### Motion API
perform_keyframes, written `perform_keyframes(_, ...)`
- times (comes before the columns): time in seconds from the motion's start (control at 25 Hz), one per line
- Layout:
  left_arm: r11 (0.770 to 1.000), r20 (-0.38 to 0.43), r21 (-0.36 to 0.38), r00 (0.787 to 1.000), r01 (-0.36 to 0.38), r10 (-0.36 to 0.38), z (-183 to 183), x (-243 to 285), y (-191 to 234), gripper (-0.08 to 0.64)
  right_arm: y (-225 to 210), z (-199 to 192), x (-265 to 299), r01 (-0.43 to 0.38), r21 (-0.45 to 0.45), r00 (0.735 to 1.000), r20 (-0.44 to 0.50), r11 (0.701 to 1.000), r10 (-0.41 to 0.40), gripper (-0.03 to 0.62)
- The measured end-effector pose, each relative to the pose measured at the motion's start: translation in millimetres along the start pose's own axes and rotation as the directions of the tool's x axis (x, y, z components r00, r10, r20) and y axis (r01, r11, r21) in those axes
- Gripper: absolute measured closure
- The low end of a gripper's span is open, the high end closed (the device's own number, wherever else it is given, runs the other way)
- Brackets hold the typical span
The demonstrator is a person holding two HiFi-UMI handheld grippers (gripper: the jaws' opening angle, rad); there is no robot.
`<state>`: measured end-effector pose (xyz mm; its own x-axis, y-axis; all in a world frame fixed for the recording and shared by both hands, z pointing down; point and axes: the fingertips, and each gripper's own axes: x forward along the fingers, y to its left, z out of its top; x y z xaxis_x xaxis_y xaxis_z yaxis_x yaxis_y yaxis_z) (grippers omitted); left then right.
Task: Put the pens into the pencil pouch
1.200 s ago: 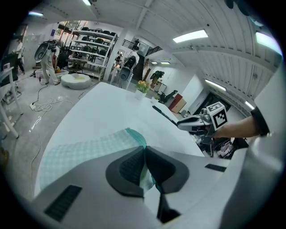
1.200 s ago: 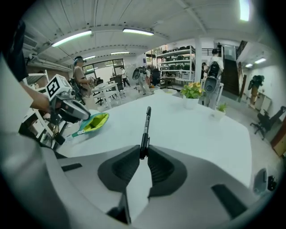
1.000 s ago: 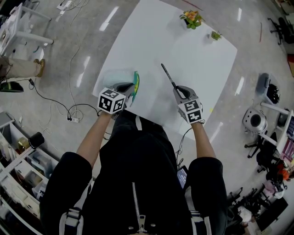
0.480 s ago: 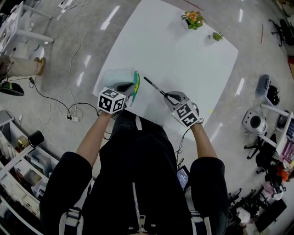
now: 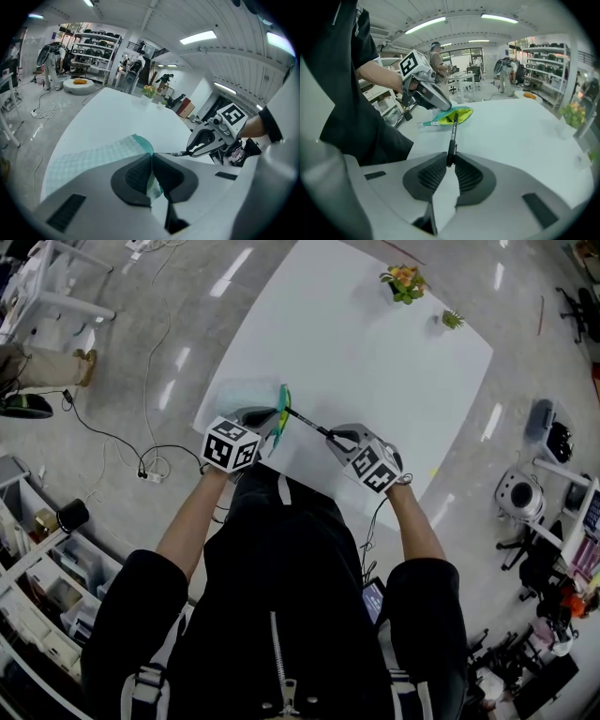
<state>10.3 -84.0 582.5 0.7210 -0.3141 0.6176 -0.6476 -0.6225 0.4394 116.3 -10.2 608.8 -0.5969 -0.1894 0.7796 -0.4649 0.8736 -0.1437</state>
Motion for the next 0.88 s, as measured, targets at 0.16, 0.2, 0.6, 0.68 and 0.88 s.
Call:
perform_keyframes(0.16, 1.0, -0.008, 0.008, 1.0, 0.007, -0.007, -2, 0, -2, 0.525, -2, 8, 7, -0.019, -0.031, 1.0, -0.01, 0.999, 0.018, 0.529)
perform_keyframes(0.2, 1.0, -0.01, 0.01, 1.0, 0.009, -0.009, -2, 0, -2, 0.525, -2, 11, 9, -0.023, -0.039, 1.0, -0.011, 0.999, 0.022, 0.529)
perform_keyframes(0.6, 0.999, -0.034, 0.032, 0.999, 0.029, -0.028, -6, -1, -8, 0.525, -2, 34, 28, -0.061, -0.099, 0.998, -0.026, 0.993, 0.058, 0.529)
perform_keyframes(0.68, 0.999, -0.036, 0.033, 0.999, 0.032, -0.031, -5, -2, -8, 0.525, -2, 38, 32, -0.067, -0.105, 0.998, -0.028, 0.992, 0.064, 0.529)
perform_keyframes(0.88, 0.998, -0.039, 0.039, 0.998, 0.04, -0.039, -5, -4, -8, 0.525, -2, 47, 42, -0.078, -0.117, 0.997, -0.027, 0.99, 0.075, 0.529)
